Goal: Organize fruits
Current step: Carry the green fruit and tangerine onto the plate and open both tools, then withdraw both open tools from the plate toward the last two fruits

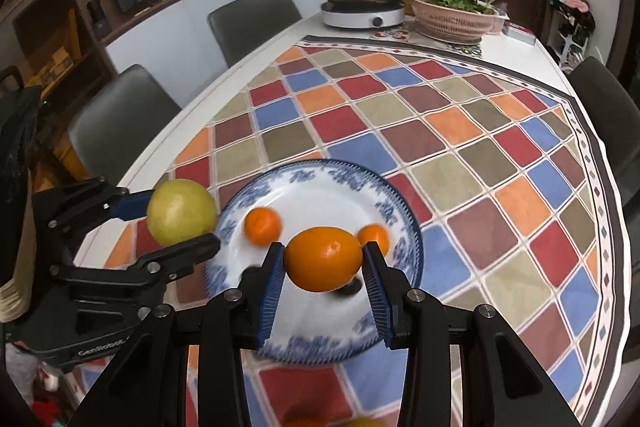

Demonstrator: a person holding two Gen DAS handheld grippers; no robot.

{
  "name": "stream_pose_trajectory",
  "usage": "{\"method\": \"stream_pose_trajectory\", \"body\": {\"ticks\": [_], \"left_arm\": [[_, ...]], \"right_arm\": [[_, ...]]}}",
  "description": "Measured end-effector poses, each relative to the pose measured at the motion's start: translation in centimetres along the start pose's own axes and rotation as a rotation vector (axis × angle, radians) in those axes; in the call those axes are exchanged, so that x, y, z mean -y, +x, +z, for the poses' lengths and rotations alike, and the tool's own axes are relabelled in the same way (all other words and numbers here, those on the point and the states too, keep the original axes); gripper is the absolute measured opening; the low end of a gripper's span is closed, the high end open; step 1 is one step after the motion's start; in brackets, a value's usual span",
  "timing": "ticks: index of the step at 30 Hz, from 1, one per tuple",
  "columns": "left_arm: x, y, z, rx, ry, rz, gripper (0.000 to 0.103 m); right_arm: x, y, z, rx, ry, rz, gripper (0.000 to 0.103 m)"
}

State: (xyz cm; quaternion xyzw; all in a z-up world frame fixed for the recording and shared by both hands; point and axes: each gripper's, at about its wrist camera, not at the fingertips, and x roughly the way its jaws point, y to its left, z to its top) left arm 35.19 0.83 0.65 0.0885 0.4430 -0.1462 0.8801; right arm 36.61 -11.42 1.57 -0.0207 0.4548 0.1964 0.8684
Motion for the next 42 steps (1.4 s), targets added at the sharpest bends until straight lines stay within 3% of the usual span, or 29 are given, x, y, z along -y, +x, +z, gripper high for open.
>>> {"method": "stream_pose_trajectory", "body": {"ticks": [10,21,26,32,42], "left_arm": [[-1.7,6.2,2.6,-0.096,-0.020,0.017,0.049],[-1.5,9.0,2.7,-0.145,-0.037,0.005,0.049],[-1.4,8.4,2.9,-0.122,-0.028,0.023,0.056],[-1.1,7.0,2.1,-0.105,-0.011,0.063,0.057],[0.3,0.9,0.8,0.003,-0.030,0.104,0.057]], "right_arm": [[3.0,6.6,3.0,-0.126,0.060,0.018,0.040],[4.0,9.1,3.3,-0.167,0.104,0.048,0.041],[4.4,9.1,3.1,-0.165,0.124,0.069,0.041],[4.1,7.7,2.5,-0.139,0.106,0.043,0.041],[2.3,2.3,0.6,-0.035,0.018,-0.018,0.041]]}}
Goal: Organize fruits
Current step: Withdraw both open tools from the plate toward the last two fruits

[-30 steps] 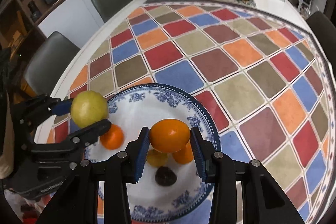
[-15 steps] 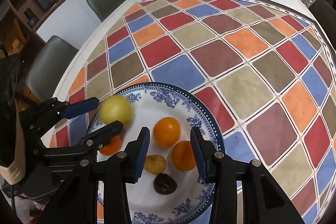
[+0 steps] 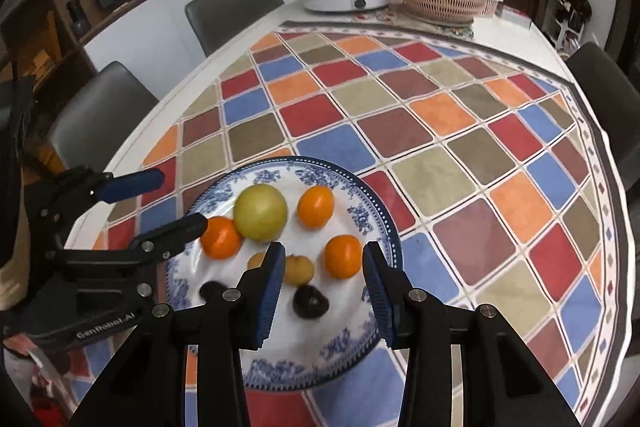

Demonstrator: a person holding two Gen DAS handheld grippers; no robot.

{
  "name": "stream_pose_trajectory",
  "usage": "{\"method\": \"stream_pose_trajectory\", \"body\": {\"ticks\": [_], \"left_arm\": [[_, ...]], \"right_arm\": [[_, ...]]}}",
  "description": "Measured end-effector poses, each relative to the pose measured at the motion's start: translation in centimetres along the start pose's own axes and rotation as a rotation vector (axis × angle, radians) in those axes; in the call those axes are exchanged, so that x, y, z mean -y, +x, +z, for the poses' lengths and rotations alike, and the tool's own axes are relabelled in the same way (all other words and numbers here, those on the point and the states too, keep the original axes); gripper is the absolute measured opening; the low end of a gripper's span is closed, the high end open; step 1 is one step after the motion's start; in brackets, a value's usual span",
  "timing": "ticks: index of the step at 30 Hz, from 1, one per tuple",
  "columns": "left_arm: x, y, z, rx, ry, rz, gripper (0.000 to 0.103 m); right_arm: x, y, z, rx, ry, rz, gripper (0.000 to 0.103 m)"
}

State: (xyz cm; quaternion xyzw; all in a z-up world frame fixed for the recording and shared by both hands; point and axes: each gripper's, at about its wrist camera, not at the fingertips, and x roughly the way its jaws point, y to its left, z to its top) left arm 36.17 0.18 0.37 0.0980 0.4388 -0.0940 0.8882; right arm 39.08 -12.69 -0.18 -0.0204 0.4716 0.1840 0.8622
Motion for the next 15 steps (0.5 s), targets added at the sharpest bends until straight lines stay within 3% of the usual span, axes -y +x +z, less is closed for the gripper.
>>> {"method": "stream_pose_trajectory", "body": {"ticks": [12,15], "left_arm": [[3.0,-7.6,-3.2,0.119,0.009,-0.017,0.060],[3.9,-9.2,-4.1,0.141,0.012,-0.031,0.063]], "right_arm": [[-1.6,-7.4,-4.1,0.133,-0.047,-0.017,0.041],[-1.7,-9.0,-5.5,0.165,-0.056,-0.030,0.054]]}}
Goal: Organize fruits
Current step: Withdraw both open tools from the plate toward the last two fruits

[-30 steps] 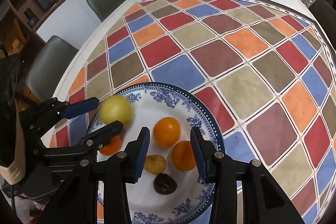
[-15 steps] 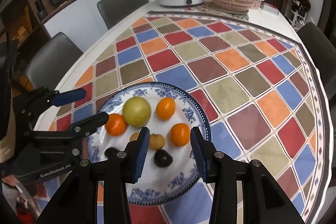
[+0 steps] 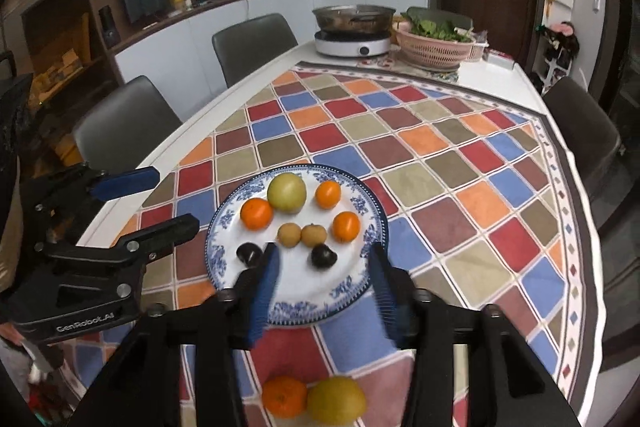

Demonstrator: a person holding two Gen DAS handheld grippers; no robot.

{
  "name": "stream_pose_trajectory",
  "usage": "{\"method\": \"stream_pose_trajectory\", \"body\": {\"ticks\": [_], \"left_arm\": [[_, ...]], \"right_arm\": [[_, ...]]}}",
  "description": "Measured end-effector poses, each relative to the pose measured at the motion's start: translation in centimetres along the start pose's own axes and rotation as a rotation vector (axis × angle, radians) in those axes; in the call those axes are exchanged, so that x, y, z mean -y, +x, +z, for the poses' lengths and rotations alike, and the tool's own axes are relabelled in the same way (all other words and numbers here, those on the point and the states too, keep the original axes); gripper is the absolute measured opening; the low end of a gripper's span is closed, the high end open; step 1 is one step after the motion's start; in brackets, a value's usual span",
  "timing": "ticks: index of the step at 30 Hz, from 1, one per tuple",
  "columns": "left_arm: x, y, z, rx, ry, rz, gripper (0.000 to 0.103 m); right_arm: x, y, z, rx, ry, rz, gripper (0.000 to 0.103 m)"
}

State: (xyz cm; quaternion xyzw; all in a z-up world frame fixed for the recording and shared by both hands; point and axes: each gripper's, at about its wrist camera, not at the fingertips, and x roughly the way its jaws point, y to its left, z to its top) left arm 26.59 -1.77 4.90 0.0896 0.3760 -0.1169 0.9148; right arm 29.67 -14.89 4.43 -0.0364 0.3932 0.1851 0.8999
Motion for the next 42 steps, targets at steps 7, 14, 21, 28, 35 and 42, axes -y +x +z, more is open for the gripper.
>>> {"method": "stream_pose_trajectory", "body": {"ticks": [7,14,21,28,35,42], "left_arm": [[2.5,-2.8,-1.5,0.045,0.040,-0.024,0.067],[4.9,-3.4,-3.5,0.045,0.088,-0.086,0.068],[6.9,-2.6,-5.8,0.037,0.126,-0.141,0.068],[8.9,-1.4,-7.7,0.026,0.218,-0.185,0.068],[9.4,0.4,-8.6,-0.007,0.290,-0.222,0.068],[10.4,2.6,-9.3,-0.081,0.369,-0.293,0.068]], "right_arm": [[-0.1,-3.5,-2.5,0.045,-0.043,-0.042,0.056],[-0.2,-5.3,-4.8,0.053,-0.081,-0.061,0.056],[-0.2,-5.5,-7.8,0.024,-0.116,-0.080,0.056],[-0.1,-4.3,-10.3,-0.032,-0.175,-0.059,0.056],[-0.8,-2.6,-11.7,-0.113,-0.350,-0.044,0.056],[-1.1,-0.3,-12.1,-0.200,-0.448,0.026,0.056]]}}
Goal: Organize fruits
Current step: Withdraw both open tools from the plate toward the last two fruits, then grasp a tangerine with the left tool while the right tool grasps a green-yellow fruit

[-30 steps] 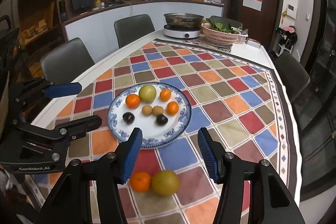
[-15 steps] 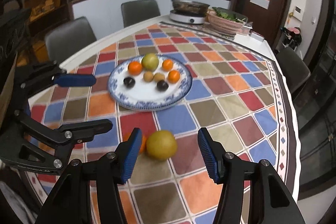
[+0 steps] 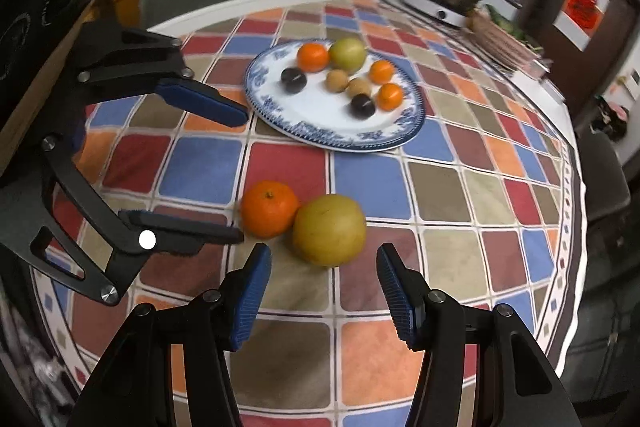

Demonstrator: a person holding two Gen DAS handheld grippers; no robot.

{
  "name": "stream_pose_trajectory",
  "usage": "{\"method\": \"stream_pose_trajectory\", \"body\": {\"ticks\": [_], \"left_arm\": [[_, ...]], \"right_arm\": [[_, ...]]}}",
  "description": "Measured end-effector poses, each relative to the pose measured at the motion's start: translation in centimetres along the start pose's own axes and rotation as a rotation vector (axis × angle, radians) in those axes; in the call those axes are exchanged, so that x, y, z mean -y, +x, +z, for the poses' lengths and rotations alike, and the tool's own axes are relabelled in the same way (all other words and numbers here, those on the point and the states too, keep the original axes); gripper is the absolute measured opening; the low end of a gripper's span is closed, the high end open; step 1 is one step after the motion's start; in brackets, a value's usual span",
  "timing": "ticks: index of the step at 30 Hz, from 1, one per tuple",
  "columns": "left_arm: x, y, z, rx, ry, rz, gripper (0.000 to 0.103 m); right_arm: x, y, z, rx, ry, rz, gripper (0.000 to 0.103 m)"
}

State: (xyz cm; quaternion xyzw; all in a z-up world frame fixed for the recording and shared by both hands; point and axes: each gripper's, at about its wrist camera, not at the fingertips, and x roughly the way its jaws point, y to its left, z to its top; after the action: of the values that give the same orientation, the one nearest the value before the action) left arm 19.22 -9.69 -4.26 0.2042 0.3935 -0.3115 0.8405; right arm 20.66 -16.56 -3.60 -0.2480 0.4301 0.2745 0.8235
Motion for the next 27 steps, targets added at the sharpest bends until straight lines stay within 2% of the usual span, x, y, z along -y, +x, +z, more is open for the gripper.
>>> {"method": "stream_pose_trajectory", "body": {"ticks": [5,9,13,17,23,24,27], "left_arm": [[-0.3,1.2,0.1,-0.032,0.040,-0.028,0.068],[-0.5,2.0,0.2,-0.040,0.052,-0.035,0.067],[-0.8,2.8,0.1,-0.054,0.057,-0.052,0.060],[-0.7,3.5,0.0,-0.067,0.065,-0.074,0.059],[-1.3,4.3,0.1,-0.073,0.037,-0.113,0.047],[-1.4,4.3,0.1,-0.075,0.033,-0.123,0.041],[-1.3,4.2,0.0,-0.076,0.024,-0.099,0.041]], "right_arm": [[0.5,1.3,0.1,-0.026,-0.049,-0.002,0.056],[0.7,2.2,0.3,-0.044,-0.073,0.033,0.056],[0.7,2.8,0.3,-0.053,-0.078,0.063,0.056],[0.6,3.5,0.2,-0.066,-0.095,0.075,0.055],[0.9,4.1,0.3,-0.066,-0.097,0.092,0.055],[1.0,4.2,0.3,-0.066,-0.094,0.093,0.055],[1.2,4.4,0.4,-0.060,-0.083,0.100,0.055]]}}
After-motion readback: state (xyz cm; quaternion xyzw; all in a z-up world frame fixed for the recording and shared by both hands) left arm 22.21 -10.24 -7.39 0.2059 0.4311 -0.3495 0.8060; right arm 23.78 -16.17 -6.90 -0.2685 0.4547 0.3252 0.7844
